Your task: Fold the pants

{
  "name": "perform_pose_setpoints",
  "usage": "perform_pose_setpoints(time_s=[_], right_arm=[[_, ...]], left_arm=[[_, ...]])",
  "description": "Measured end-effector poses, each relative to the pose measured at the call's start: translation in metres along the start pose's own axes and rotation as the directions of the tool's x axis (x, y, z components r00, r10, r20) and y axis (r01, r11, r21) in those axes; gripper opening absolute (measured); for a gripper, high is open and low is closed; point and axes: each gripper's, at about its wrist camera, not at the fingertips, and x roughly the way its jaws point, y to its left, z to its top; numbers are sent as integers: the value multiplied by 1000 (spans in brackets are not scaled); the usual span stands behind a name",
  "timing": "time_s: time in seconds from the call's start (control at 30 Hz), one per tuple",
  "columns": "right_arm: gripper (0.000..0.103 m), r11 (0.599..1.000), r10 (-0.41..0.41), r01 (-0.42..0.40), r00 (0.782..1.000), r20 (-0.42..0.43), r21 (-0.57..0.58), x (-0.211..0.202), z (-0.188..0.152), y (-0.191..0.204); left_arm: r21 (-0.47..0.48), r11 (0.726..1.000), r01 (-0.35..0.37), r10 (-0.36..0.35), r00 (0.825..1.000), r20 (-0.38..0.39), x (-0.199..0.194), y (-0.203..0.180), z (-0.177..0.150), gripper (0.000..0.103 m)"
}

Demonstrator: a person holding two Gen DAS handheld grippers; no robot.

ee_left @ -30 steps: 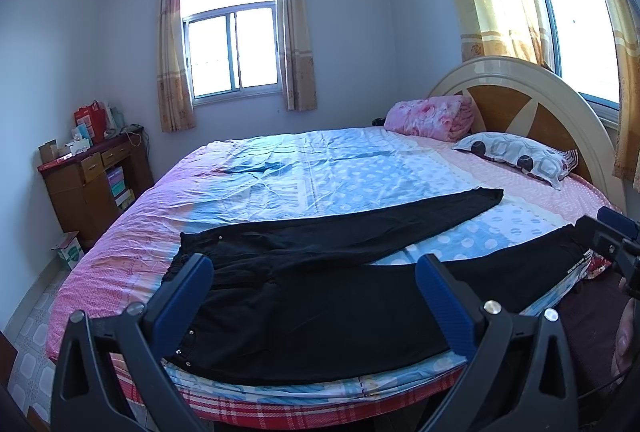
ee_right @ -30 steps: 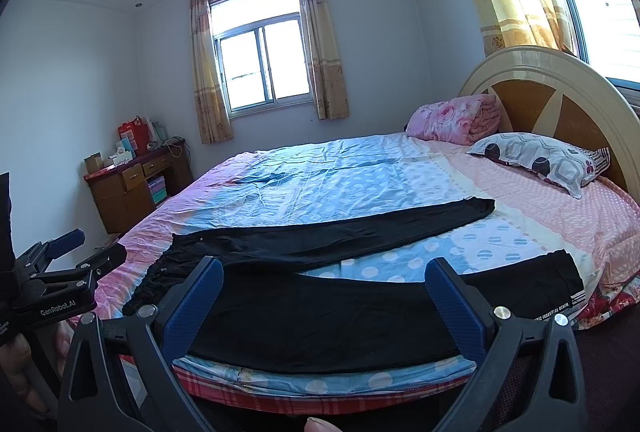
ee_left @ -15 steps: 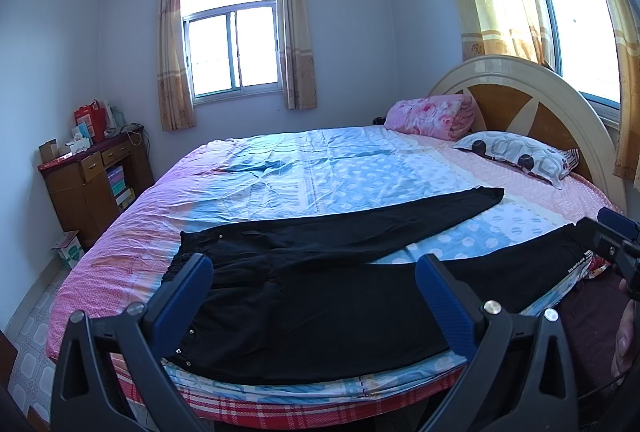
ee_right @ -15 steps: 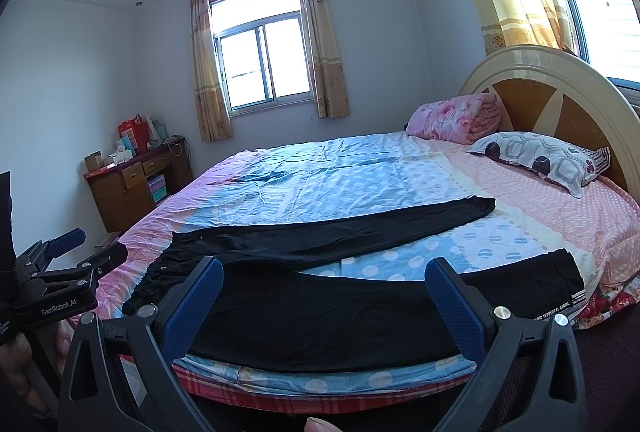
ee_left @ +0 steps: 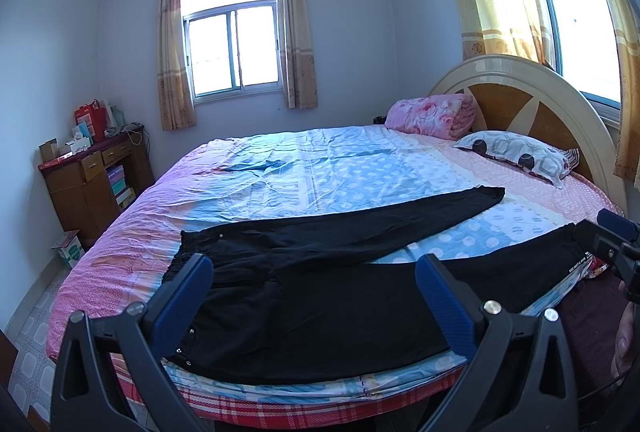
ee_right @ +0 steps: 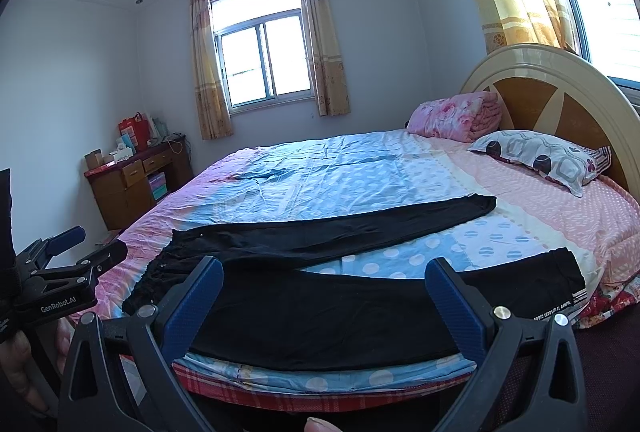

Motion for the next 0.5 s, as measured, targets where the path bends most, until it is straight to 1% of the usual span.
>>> perform_pose_setpoints(time_s=[0.23,0.5], right_arm=[[102,1000,-1,1,1000,-1,-1,0,0,0],[102,1000,0,0,1000,-24,-6,7,-6,0]], left_arm=[[2,1000,0,0,1000,-3,1,0,0,103],[3,1000,-2,2,1000,-23,8,4,-10,103]])
